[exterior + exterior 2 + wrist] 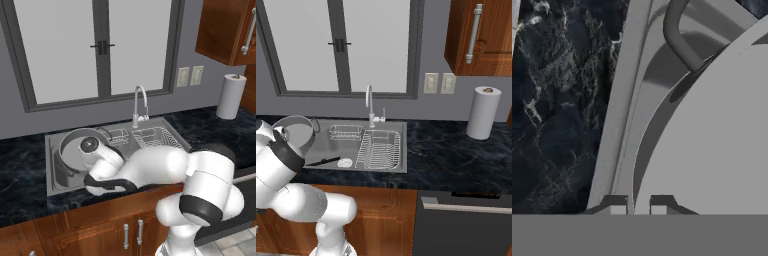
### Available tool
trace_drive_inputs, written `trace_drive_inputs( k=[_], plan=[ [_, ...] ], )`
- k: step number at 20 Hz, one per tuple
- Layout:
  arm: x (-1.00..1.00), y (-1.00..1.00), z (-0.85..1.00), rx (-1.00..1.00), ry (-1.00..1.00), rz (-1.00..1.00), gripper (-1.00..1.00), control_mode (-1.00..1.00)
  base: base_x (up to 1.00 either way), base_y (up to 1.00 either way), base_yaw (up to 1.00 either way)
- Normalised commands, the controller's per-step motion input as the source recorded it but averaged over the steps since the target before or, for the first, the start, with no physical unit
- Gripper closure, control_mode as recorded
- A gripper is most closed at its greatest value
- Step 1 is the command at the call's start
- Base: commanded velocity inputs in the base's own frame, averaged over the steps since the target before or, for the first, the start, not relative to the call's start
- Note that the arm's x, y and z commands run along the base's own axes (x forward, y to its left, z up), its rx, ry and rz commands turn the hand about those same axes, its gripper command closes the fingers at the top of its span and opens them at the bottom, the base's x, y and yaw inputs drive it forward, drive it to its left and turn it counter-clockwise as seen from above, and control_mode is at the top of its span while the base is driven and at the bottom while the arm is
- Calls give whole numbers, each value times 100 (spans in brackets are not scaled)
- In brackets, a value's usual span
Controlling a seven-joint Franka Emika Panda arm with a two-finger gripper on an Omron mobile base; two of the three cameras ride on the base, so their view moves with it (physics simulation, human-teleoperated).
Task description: Move the pot and pan from the stove into the sink.
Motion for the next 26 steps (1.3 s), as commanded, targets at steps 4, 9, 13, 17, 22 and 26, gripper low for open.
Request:
trace_drive_inputs(
  k=[4,9,13,17,22,26],
  plan=[
    [55,21,-19,0,0,-4,100,-100,0,0,0],
    [11,7,-6,0,0,-1,100,-100,0,0,0],
    [23,4,-2,0,0,-2,100,-100,0,0,0],
    [29,3,-15,0,0,-1,100,-100,0,0,0],
    [11,-20,-12,6,0,0,100,-100,0,0,0],
    [0,-28,-7,10,0,0,100,-100,0,0,0]
  ],
)
